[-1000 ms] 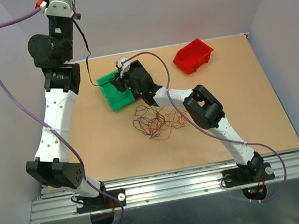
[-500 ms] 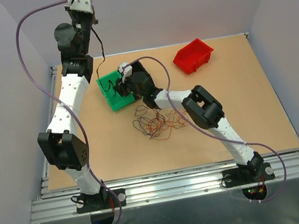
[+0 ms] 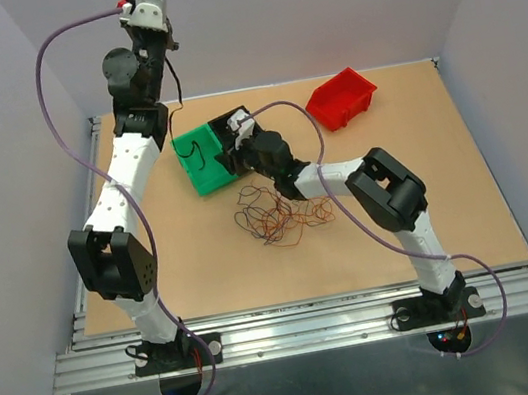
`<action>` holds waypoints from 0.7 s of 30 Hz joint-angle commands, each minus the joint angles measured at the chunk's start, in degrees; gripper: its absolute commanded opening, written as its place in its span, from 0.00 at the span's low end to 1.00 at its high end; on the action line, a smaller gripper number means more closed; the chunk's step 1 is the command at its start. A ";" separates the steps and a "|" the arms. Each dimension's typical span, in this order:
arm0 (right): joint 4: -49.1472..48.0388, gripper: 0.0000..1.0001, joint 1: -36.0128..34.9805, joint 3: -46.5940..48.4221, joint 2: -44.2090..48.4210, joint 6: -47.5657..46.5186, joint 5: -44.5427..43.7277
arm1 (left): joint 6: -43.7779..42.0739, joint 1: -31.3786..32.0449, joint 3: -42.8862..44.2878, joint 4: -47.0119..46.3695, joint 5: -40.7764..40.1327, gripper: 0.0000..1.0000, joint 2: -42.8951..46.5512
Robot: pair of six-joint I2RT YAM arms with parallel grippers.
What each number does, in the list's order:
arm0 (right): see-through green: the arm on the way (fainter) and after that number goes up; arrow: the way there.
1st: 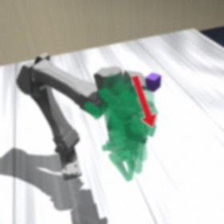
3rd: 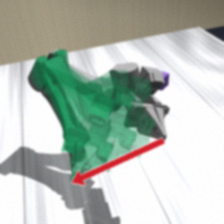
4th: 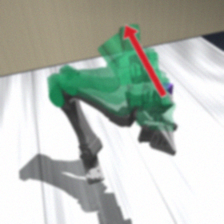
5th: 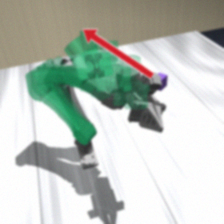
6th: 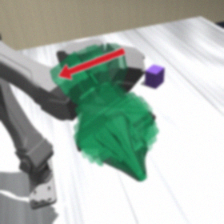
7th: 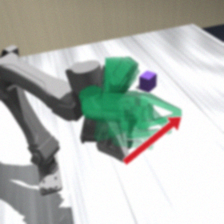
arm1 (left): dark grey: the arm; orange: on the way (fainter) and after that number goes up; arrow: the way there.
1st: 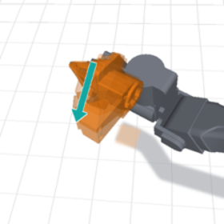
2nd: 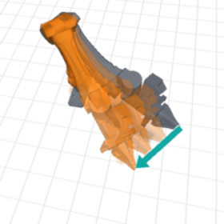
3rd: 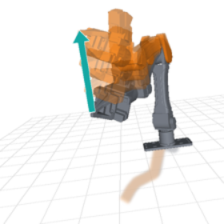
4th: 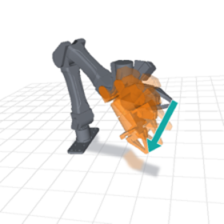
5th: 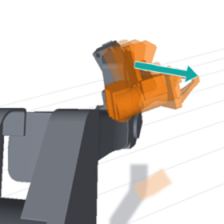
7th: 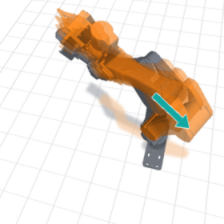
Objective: Untangle the cables
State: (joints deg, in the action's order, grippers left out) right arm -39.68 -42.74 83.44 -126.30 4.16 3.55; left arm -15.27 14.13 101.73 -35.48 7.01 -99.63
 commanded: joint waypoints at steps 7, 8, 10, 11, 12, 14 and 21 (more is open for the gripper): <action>-9.44 0.38 0.47 -11.97 10.54 3.66 -5.48 | 3.49 -0.07 -7.95 -5.82 2.31 0.00 4.45; -9.54 0.38 0.47 -13.46 11.68 3.75 -5.22 | 3.84 -0.07 -8.39 -5.91 2.31 0.00 4.54; -9.98 0.38 0.47 -14.53 12.22 3.75 -5.22 | 4.02 -0.07 -8.92 -5.82 2.75 0.00 4.89; -10.06 0.38 0.64 -14.88 12.48 3.66 -4.79 | 4.02 0.02 -8.92 -5.91 2.84 0.00 5.15; -10.15 0.38 0.64 -15.15 12.31 3.66 -4.78 | 4.28 0.11 -9.01 -5.82 3.19 0.00 5.85; -10.24 0.39 0.64 -15.15 12.04 3.75 -4.70 | 4.37 0.46 -9.88 -5.74 3.71 0.00 6.64; -11.12 0.39 0.82 -16.38 12.57 4.27 -4.96 | 5.68 1.60 -14.72 -5.82 5.82 0.00 11.39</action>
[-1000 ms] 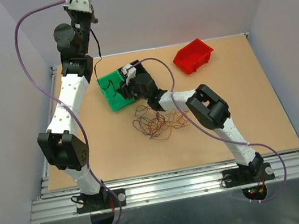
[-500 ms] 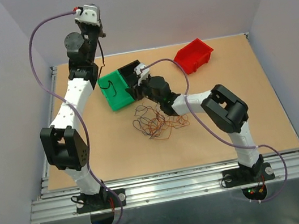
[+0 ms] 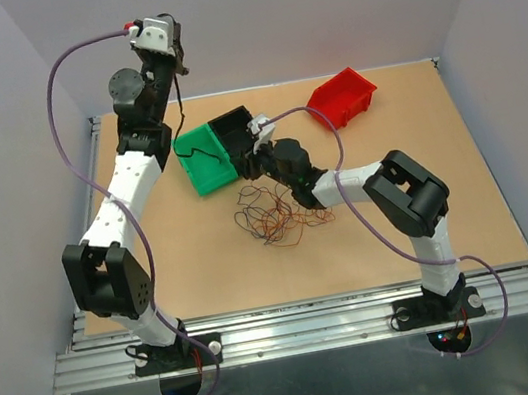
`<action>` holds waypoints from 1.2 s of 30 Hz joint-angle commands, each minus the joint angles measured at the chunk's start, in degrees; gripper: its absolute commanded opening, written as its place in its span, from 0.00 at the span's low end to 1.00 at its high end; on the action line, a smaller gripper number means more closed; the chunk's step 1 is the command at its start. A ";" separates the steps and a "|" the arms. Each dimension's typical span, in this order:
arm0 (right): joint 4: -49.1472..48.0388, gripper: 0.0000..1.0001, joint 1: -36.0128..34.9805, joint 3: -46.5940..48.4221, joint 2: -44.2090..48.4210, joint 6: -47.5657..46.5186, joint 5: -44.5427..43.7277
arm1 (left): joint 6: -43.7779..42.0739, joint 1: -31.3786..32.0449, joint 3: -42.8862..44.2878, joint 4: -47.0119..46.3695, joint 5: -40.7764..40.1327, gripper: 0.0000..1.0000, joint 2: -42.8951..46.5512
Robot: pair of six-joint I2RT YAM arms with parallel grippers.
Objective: Untangle the cables
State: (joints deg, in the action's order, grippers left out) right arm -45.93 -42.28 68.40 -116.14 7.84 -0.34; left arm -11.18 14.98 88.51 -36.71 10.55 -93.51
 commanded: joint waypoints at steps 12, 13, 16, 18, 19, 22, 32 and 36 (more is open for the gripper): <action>-7.50 0.38 0.71 -6.34 5.56 1.04 -2.12 | 5.12 1.10 -4.75 -4.34 2.82 0.00 4.40; -7.85 0.38 0.80 -6.79 5.92 1.04 -2.21 | 5.12 1.10 -5.18 -4.34 2.55 0.00 4.13; -8.38 0.38 1.06 -8.10 6.80 1.13 -2.39 | 4.85 0.93 -6.94 -4.34 1.58 0.00 3.61; -8.56 0.38 1.15 -8.63 7.06 1.22 -2.56 | 4.85 0.84 -8.08 -4.51 1.67 0.00 3.51; -8.73 0.38 1.24 -9.07 7.24 1.22 -2.65 | 4.76 0.84 -8.79 -4.34 1.84 0.00 3.43; -9.00 0.38 1.50 -9.69 7.77 1.30 -3.35 | 5.11 0.75 -11.25 -3.55 3.77 0.00 3.51; -10.93 0.38 2.64 -13.38 10.05 2.18 -3.27 | 3.01 0.75 -17.14 -0.29 1.41 0.00 6.59; -11.46 0.38 2.73 -14.43 10.75 2.45 -2.83 | 3.09 -0.82 -18.55 -0.82 -0.17 0.00 4.93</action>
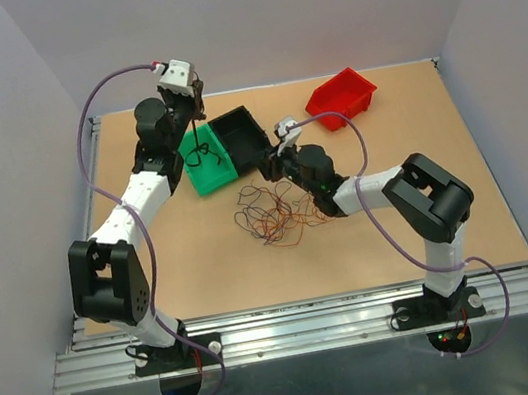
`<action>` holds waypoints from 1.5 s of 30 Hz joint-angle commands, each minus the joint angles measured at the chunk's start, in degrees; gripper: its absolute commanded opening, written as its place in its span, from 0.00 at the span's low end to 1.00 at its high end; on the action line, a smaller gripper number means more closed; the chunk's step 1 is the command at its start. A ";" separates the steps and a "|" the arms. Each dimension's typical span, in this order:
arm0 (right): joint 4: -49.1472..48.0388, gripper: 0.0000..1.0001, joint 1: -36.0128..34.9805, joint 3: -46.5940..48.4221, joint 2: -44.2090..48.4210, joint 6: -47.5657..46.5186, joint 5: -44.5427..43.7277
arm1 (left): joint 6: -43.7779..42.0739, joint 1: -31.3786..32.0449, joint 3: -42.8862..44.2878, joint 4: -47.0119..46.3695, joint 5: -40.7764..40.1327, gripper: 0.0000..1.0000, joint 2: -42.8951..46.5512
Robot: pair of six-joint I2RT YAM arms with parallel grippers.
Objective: Untangle the cables
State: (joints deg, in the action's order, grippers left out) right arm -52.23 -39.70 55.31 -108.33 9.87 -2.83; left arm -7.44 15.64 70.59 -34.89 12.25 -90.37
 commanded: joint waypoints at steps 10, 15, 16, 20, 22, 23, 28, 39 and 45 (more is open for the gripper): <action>-6.57 0.38 0.59 -3.63 4.36 0.50 -0.60 | -0.03 -3.16 -4.31 -2.64 1.55 0.00 -4.46; -7.01 0.37 0.68 -4.42 4.80 0.50 -0.51 | -2.74 -3.16 -5.46 0.35 0.32 0.00 -6.84; -7.19 0.37 0.68 -4.59 4.97 0.50 -0.60 | -3.27 -3.16 -5.63 1.57 -0.55 0.00 -6.84; -7.36 0.37 0.94 -5.47 5.68 0.68 -0.68 | -6.61 -3.07 -8.88 3.25 -1.44 0.00 -5.44; -7.45 0.37 1.03 -5.65 5.68 0.68 -0.42 | -8.80 -3.07 -10.64 3.17 -3.80 0.00 -5.52; -7.54 0.37 1.03 -5.65 5.68 0.77 -0.16 | -9.34 -3.07 -10.82 3.17 -4.77 0.00 -6.48; -7.89 0.37 1.03 -5.56 5.33 1.21 0.28 | -11.80 -3.07 -9.15 8.42 -4.96 0.00 -9.47; -8.33 0.37 1.12 -6.09 5.59 1.47 0.28 | -14.09 -1.66 -1.35 21.43 -4.69 0.00 -16.23; -8.24 0.37 1.82 -7.58 6.90 3.13 0.10 | -12.69 -1.49 2.98 26.02 -6.80 0.00 -20.37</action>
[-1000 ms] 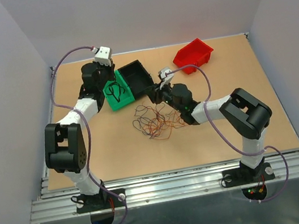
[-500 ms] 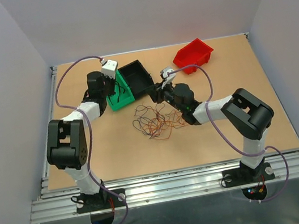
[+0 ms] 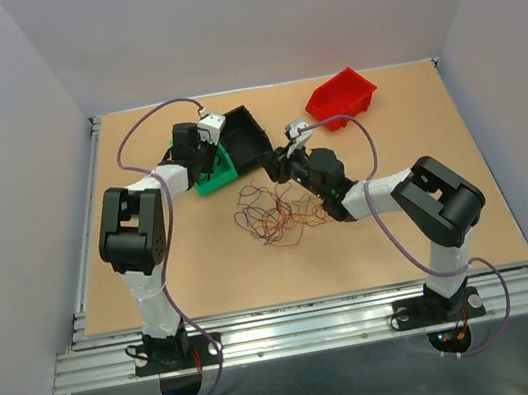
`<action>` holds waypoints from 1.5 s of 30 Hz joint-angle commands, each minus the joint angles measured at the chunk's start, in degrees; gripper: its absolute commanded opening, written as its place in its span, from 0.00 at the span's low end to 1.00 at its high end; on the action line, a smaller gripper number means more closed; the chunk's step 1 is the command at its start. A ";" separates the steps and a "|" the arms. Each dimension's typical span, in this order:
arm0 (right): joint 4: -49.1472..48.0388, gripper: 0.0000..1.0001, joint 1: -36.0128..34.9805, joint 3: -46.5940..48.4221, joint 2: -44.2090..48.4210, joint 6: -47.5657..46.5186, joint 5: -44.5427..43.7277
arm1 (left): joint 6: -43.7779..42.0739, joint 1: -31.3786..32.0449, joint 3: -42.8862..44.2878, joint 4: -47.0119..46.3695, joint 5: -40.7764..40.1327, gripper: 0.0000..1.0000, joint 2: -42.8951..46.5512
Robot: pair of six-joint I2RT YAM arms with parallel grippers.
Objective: Untangle the cables
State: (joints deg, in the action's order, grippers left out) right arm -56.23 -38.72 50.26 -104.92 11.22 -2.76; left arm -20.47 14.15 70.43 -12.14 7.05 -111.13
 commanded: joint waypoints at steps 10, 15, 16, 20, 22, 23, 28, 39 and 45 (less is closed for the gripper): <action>25.11 0.41 1.89 -0.88 14.57 4.51 -3.65 | 1.13 0.00 -2.31 -0.25 -2.04 0.48 9.51; 51.10 0.58 1.89 8.18 12.90 3.46 0.47 | 1.22 0.09 -2.67 0.89 -1.60 0.61 13.74; 52.61 0.60 1.81 7.23 13.51 3.37 0.39 | 1.13 0.26 -2.76 1.41 -1.51 0.62 14.53; 53.85 0.68 1.89 3.97 17.03 3.28 -1.28 | -0.18 2.28 -3.81 3.00 -2.12 0.66 19.28; 54.03 0.70 1.89 3.36 17.82 3.19 -0.75 | -1.50 4.64 -4.78 4.57 -3.35 0.68 20.77; 55.07 0.70 1.81 3.53 17.91 3.80 -1.01 | -2.90 7.96 -5.30 5.02 -3.71 0.68 22.17; 64.56 0.70 1.89 4.76 18.96 8.19 -12.68 | -7.21 19.32 -9.88 5.37 -2.57 0.73 24.65; 67.92 0.74 2.86 1.51 22.14 7.68 -21.06 | -3.79 24.25 -12.41 0.03 5.78 0.72 18.15; 67.74 0.67 6.81 3.96 15.99 6.53 -18.25 | -4.14 24.17 -16.55 -5.25 2.54 0.72 19.55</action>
State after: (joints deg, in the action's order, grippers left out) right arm 10.79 -34.17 52.66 -85.86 18.72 -21.19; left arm -24.84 38.24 55.70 -10.94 10.28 -93.34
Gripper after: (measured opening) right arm 0.689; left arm 0.720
